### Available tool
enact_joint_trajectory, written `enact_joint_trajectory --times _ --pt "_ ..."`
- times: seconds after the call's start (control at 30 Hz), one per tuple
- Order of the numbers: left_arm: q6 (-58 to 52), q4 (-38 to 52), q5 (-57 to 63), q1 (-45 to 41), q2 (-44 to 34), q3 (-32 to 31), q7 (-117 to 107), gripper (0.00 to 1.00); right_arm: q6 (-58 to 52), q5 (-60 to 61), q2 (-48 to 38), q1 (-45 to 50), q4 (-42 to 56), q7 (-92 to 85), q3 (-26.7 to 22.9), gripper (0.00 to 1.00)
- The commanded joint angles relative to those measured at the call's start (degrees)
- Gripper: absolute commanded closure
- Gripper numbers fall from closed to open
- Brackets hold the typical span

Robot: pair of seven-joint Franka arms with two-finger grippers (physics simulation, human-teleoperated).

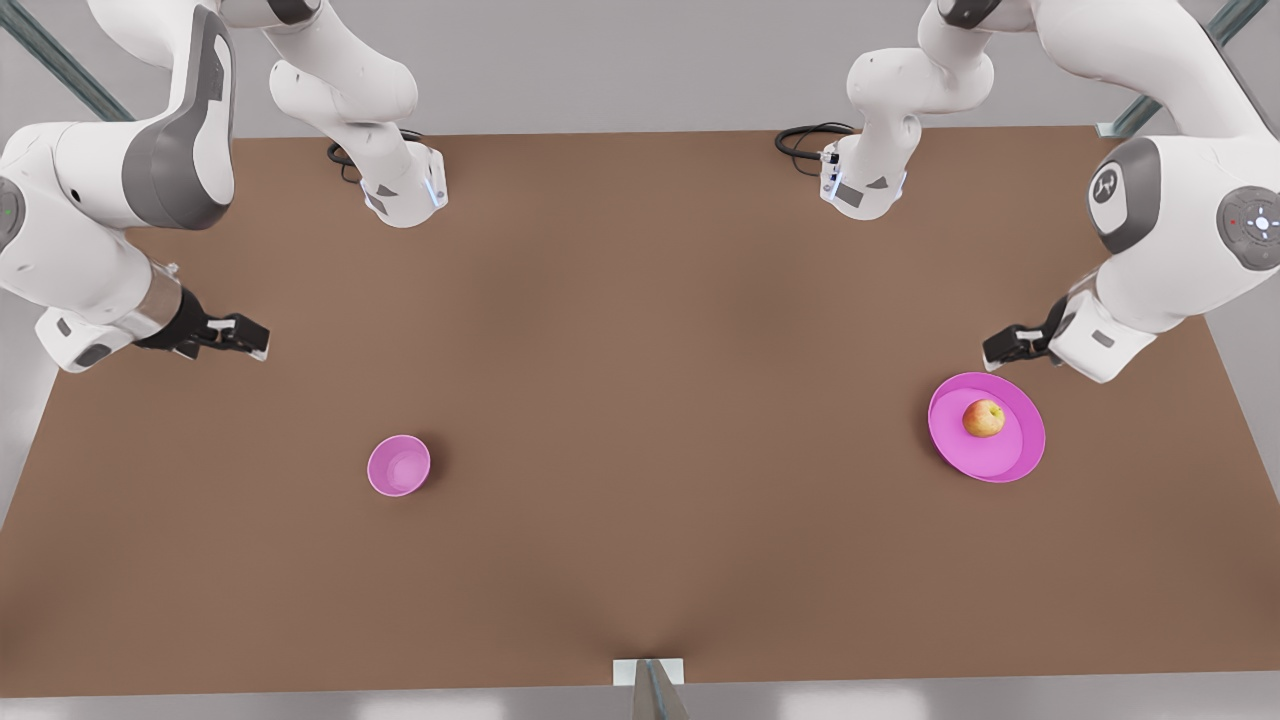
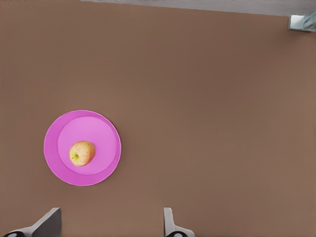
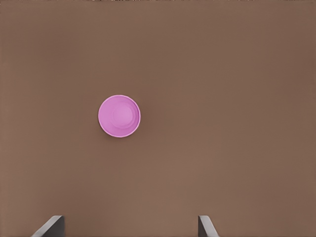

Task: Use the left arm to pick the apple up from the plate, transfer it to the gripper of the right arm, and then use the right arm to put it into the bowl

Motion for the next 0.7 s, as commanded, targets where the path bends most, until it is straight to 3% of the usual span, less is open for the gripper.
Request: enact_joint_trajectory --times 0.0,0.13,0.47,0.67 --pt "3.2 0.0 0.0 0.0 0.1 0.0 -1.2 0.0 2.3 0.0 -0.1 0.0 0.0 1.0 0.1 0.0" --pt "10.9 -2.7 -0.4 4.6 5.2 0.1 -0.8 0.0 2.3 0.0 0.1 0.0 0.0 1.0 0.1 0.0" --pt "49.2 -37.8 -0.6 12.9 2.6 0.1 11.2 0.0 2.4 -0.1 0.2 0.2 0.1 1.6 0.3 0.0" --pt "51.7 -41.4 -0.3 14.0 4.4 0.4 13.4 0.0 2.3 -0.1 0.4 0.2 -0.1 1.0 0.3 0.0"
